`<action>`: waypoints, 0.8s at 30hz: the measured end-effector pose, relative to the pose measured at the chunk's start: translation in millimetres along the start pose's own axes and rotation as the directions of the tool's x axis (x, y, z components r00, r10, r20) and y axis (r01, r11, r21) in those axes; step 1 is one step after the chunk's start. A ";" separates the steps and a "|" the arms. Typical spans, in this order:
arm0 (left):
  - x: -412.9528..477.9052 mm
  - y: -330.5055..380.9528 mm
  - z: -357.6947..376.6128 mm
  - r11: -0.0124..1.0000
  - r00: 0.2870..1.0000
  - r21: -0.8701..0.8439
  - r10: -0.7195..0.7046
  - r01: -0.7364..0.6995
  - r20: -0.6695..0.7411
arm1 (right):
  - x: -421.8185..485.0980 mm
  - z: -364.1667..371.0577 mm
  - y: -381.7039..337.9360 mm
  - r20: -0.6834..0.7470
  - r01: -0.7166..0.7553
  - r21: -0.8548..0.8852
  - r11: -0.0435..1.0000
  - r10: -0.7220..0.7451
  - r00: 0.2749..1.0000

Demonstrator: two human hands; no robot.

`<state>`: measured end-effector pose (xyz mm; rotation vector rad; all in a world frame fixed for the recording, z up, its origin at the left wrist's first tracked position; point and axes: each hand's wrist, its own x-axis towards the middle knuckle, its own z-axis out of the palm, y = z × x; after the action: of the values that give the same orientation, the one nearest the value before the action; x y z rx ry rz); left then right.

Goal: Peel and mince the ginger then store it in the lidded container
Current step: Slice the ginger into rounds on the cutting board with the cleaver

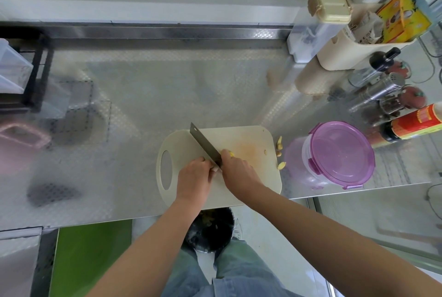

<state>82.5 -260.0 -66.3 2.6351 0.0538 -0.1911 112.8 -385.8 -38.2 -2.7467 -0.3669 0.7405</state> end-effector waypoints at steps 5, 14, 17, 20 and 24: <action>-8.2 -0.7 0.2 1.000 1.000 -0.018 0.011 -0.011 -0.025 | -2.2 -6.8 5.2 -0.028 -0.067 0.084 0.994 0.069 0.997; -12.1 4.3 0.7 1.000 0.996 -0.027 -0.010 0.008 -0.089 | -21.3 -11.5 13.9 -0.015 0.043 0.046 0.998 -0.042 0.999; -12.0 4.5 0.7 1.000 0.996 -0.018 -0.011 0.010 -0.091 | -22.3 -11.6 12.7 -0.013 0.037 0.030 0.999 -0.037 0.999; -11.1 5.4 0.5 1.000 0.996 -0.008 -0.008 0.007 -0.088 | -23.2 -11.4 12.4 -0.010 0.032 0.006 0.999 -0.032 0.999; -10.2 4.4 0.8 1.000 0.997 0.010 -0.007 0.008 -0.075 | -28.2 -11.4 14.9 0.033 0.012 -0.020 1.000 -0.012 0.999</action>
<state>72.6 -264.3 -63.4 2.6521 0.0878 -0.0955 97.7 -410.7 -20.8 -2.7515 -0.3996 0.7841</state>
